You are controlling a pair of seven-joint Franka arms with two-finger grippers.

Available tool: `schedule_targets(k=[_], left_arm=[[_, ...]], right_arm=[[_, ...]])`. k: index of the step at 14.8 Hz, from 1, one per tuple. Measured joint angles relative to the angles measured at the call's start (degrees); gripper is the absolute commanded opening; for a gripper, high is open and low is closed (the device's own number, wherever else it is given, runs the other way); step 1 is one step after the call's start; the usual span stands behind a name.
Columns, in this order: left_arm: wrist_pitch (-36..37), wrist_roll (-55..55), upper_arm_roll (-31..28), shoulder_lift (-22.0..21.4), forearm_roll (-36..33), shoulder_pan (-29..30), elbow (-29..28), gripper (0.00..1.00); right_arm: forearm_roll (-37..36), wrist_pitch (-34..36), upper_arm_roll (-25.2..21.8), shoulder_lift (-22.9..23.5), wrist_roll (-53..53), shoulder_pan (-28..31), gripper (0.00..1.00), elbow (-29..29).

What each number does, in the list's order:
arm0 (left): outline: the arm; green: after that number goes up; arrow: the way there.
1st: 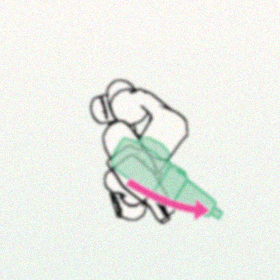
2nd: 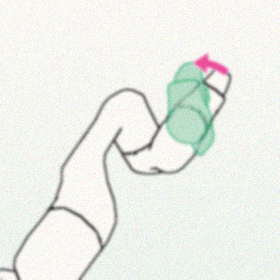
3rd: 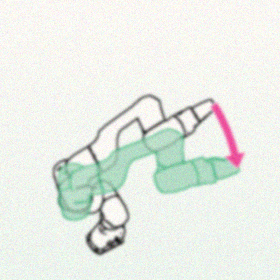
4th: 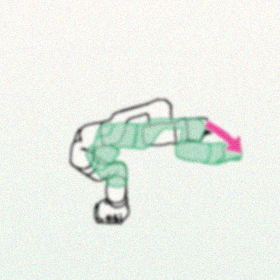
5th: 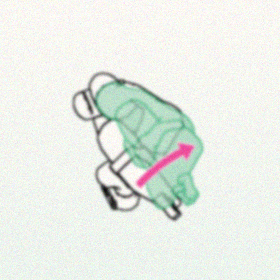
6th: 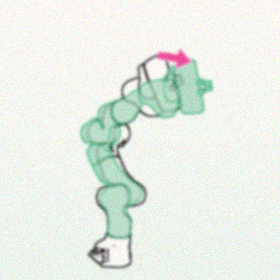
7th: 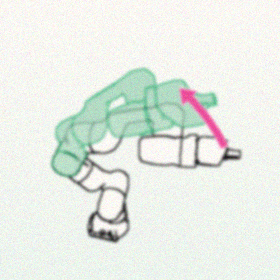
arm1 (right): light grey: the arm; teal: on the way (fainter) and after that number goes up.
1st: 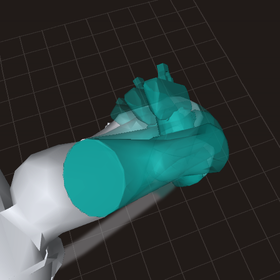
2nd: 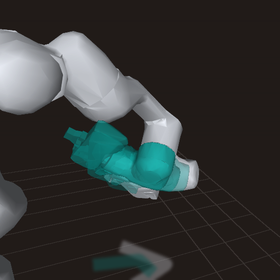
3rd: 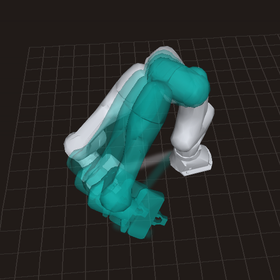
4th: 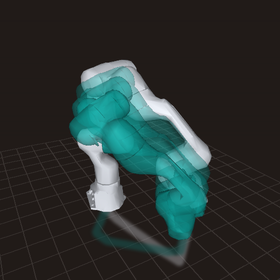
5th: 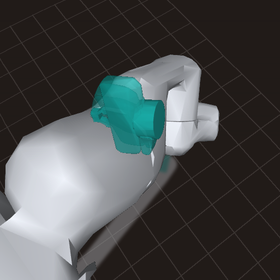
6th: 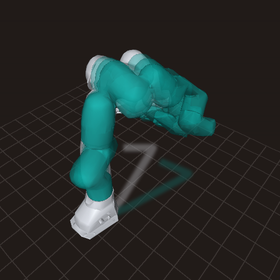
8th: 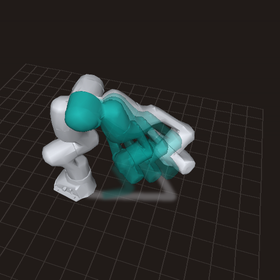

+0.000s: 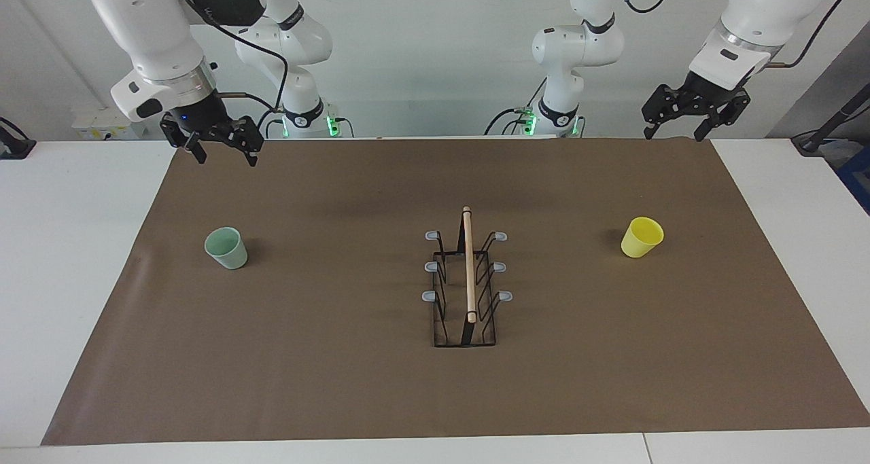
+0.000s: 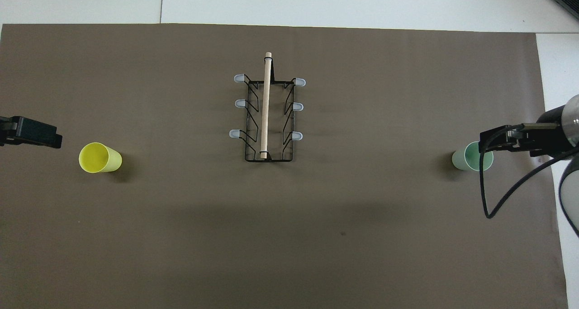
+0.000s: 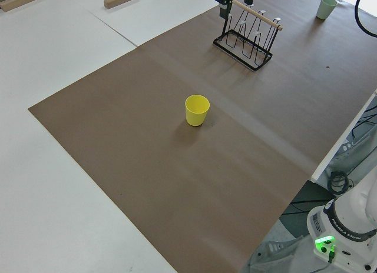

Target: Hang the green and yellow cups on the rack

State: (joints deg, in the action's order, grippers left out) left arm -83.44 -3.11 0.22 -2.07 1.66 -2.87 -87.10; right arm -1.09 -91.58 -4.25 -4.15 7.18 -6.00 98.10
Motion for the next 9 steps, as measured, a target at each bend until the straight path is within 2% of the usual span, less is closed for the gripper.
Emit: schedule_targets(k=[9], left_arm=[[0.0, -0.1, -0.3, 0.2, 0.0, 0.2, 2.0, 1.0]], right_arm=[[0.0, 0.7, -0.2, -0.7, 0.0, 0.3, 1.0, -0.1]])
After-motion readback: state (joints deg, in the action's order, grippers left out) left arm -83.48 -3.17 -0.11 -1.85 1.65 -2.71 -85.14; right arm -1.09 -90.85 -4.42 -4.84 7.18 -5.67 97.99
